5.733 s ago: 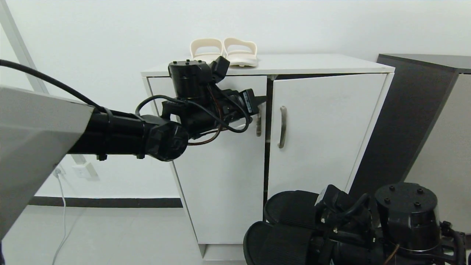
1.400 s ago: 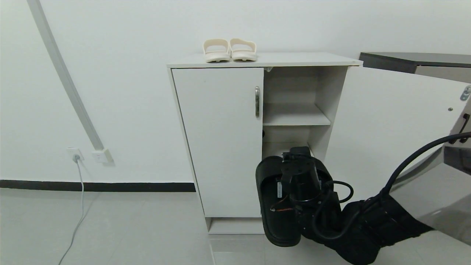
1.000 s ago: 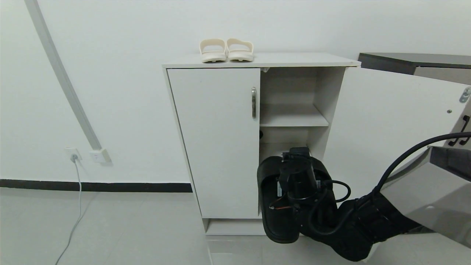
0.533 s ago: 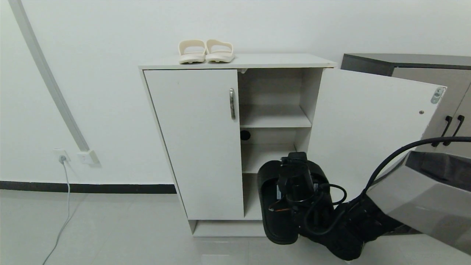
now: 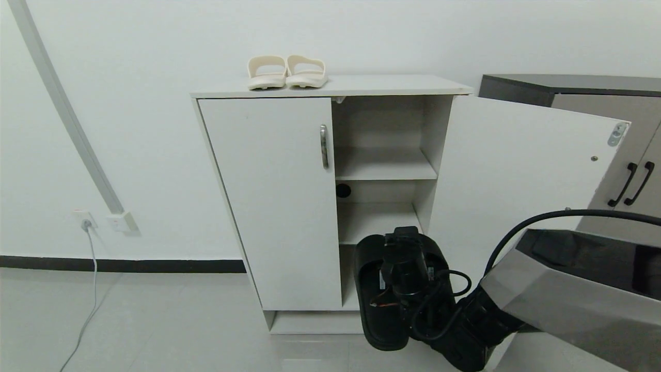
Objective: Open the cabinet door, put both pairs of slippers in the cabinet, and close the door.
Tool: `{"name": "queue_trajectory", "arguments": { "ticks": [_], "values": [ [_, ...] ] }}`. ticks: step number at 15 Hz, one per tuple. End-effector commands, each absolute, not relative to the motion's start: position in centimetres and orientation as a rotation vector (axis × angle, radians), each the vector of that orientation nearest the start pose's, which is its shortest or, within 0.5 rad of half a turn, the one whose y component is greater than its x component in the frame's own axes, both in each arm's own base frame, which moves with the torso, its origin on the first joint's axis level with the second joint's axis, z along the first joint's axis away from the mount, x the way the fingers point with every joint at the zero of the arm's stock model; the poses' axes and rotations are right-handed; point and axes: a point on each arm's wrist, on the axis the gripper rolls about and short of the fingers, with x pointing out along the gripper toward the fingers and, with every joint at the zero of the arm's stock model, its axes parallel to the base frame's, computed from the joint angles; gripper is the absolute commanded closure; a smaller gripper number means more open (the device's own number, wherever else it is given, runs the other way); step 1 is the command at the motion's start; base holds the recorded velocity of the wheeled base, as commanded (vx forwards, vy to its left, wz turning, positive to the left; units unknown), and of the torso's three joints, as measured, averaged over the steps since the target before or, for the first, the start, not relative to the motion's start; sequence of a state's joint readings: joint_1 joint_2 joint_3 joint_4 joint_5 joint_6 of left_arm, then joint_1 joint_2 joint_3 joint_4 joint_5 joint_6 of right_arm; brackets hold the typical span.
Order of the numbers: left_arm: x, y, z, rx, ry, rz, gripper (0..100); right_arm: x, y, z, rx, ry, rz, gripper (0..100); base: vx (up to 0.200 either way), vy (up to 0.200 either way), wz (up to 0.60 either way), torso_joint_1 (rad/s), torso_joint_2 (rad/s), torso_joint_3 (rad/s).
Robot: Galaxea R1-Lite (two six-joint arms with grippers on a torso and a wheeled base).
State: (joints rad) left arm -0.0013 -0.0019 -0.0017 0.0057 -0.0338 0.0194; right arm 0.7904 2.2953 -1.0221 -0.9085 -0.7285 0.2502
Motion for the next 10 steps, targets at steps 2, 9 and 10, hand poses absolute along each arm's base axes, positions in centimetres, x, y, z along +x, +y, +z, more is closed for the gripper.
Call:
{"name": "queue_trajectory", "arguments": {
  "ticks": [2,9,10],
  "values": [
    [-2.29,-0.08,7.53,0.020,0.004,-0.037,100,30.28,28.52,3.56,-0.010,0.275,0.028,100,0.000,0.000,0.00,0.000,0.00,0.000],
    [-2.28,-0.08,7.53,0.020,0.006,-0.037,100,30.32,28.56,3.64,-0.014,0.272,0.030,100,0.000,0.000,0.00,0.000,0.00,-0.059],
    [-2.29,-0.08,7.53,0.020,0.004,-0.037,100,30.33,28.58,3.59,-0.014,0.272,0.031,100,0.000,0.000,0.00,0.007,0.00,-0.183]
  ]
}}
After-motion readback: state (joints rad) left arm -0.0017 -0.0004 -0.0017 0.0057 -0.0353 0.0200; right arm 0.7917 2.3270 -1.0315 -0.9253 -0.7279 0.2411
